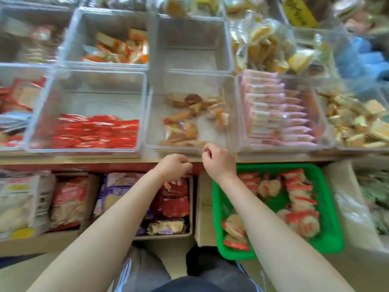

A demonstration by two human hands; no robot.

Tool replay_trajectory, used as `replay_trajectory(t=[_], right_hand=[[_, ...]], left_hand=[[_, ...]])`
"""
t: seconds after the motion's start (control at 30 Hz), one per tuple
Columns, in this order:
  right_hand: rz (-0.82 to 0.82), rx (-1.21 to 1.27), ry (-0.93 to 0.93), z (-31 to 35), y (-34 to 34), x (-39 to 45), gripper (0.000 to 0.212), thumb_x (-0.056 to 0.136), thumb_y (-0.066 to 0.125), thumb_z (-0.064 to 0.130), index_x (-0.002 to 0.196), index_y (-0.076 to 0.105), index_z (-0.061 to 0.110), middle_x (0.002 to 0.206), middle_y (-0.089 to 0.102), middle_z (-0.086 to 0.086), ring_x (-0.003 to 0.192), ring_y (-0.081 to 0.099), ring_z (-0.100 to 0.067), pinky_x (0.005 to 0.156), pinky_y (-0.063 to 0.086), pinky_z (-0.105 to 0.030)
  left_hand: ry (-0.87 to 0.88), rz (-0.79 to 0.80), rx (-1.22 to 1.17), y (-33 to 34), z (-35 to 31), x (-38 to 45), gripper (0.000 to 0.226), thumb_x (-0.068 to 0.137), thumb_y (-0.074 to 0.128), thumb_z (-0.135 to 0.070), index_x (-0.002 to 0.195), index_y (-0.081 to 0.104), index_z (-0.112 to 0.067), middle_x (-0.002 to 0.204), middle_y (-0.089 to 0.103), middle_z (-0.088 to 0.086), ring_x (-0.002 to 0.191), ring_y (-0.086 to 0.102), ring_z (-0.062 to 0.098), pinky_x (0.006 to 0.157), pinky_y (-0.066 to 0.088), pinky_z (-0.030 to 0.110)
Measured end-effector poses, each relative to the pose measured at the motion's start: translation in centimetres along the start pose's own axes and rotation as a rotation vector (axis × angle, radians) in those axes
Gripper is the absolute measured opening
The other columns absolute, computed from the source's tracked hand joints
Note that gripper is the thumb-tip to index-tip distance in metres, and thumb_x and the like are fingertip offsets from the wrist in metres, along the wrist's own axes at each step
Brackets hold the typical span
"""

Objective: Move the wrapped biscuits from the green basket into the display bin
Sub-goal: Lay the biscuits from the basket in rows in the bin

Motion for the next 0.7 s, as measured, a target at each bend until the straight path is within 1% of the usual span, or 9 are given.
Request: replay_trajectory(t=[0.07,0.17,0.27,0.37,0.43,0.5,0.53,0.63,0.7], right_hand=[[0.033,-0.014,0.061,-5.7,-2.1,-1.2,0.016,0.093,0.047,0.016,0.092,0.063,0.014,0.080,0.065,-0.008,0.074,0.056,-0.030,0.056,0.034,-0.032],[0.145,-0.065,0.197,-13.9,-3.2,-2.2,0.020,0.095,0.042,0.019,0.098,0.062,0.016,0.087,0.066,-0.007,0.078,0.057,-0.030,0.058,0.041,-0.033],[0.329,-0.091,0.327,-20.5,-1.4,-2.9,0.023,0.095,0.042,0.021,0.103,0.063,0.018,0.103,0.068,-0.008,0.089,0.059,-0.029,0.070,0.046,-0.033],[0.516,-0.104,0.415,-25.7,1.9,-4.7,0.031,0.096,0.046,0.027,0.121,0.057,0.013,0.119,0.064,-0.010,0.104,0.060,-0.030,0.080,0.048,-0.035],[0.613,-0.115,0.468,-28.7,3.7,-5.9,0.036,0.095,0.051,0.030,0.126,0.052,0.012,0.121,0.062,-0.012,0.102,0.061,-0.029,0.076,0.051,-0.035],[0.665,-0.075,0.500,-30.6,5.3,-7.2,0.036,0.093,0.058,0.033,0.124,0.053,0.014,0.114,0.063,-0.010,0.093,0.063,-0.026,0.072,0.053,-0.034],[0.683,-0.072,0.508,-30.7,5.6,-7.9,0.039,0.092,0.061,0.036,0.123,0.053,0.015,0.113,0.064,-0.009,0.093,0.063,-0.025,0.071,0.052,-0.033],[0.760,-0.051,0.550,-32.4,7.2,-9.4,0.059,0.086,0.068,0.040,0.135,0.048,0.013,0.124,0.060,-0.007,0.102,0.062,-0.026,0.073,0.052,-0.035],[0.752,-0.014,0.530,-32.8,7.9,-9.9,0.046,0.080,0.072,0.040,0.118,0.059,0.018,0.111,0.065,-0.003,0.095,0.064,-0.024,0.077,0.055,-0.036]], left_hand=[[-0.010,0.070,-0.032,5.4,-1.7,1.5,0.018,0.091,0.048,-0.019,0.088,0.065,-0.014,0.076,0.068,0.006,0.060,0.070,0.024,0.055,0.056,0.033],[-0.040,0.114,-0.077,11.5,-3.3,3.3,0.018,0.094,0.051,-0.020,0.098,0.067,-0.013,0.085,0.071,0.007,0.066,0.069,0.019,0.062,0.057,0.033],[-0.108,0.131,-0.129,15.5,-3.9,5.1,0.020,0.095,0.052,-0.022,0.105,0.067,-0.012,0.088,0.071,0.005,0.064,0.068,0.017,0.064,0.056,0.032],[-0.157,0.134,-0.161,18.6,-3.6,6.6,0.019,0.096,0.052,-0.023,0.105,0.065,-0.015,0.091,0.069,0.003,0.066,0.067,0.015,0.062,0.055,0.028],[-0.192,0.163,-0.160,21.1,-3.4,7.8,0.022,0.097,0.051,-0.024,0.111,0.064,-0.015,0.097,0.067,0.003,0.074,0.067,0.018,0.065,0.055,0.028],[-0.228,0.165,-0.164,22.9,-3.2,8.6,0.026,0.097,0.050,-0.024,0.117,0.063,-0.015,0.101,0.065,0.003,0.085,0.067,0.022,0.073,0.056,0.033],[-0.249,0.165,-0.182,23.3,-2.9,8.5,0.028,0.096,0.050,-0.023,0.120,0.062,-0.016,0.101,0.063,0.004,0.087,0.065,0.023,0.077,0.055,0.034],[-0.370,0.212,-0.377,26.6,-2.1,8.5,0.037,0.096,0.052,-0.018,0.131,0.055,-0.008,0.110,0.061,0.011,0.093,0.056,0.023,0.089,0.049,0.037],[-0.421,0.236,-0.397,28.2,-1.8,7.8,0.038,0.097,0.052,-0.019,0.134,0.053,-0.008,0.115,0.059,0.011,0.101,0.056,0.025,0.088,0.046,0.033]])
Point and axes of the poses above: each hand's wrist, its own x-axis towards the middle knuckle, its own y-axis out of the palm, z = x × y, the point moved 9 cm from there along x, towards the middle knuckle
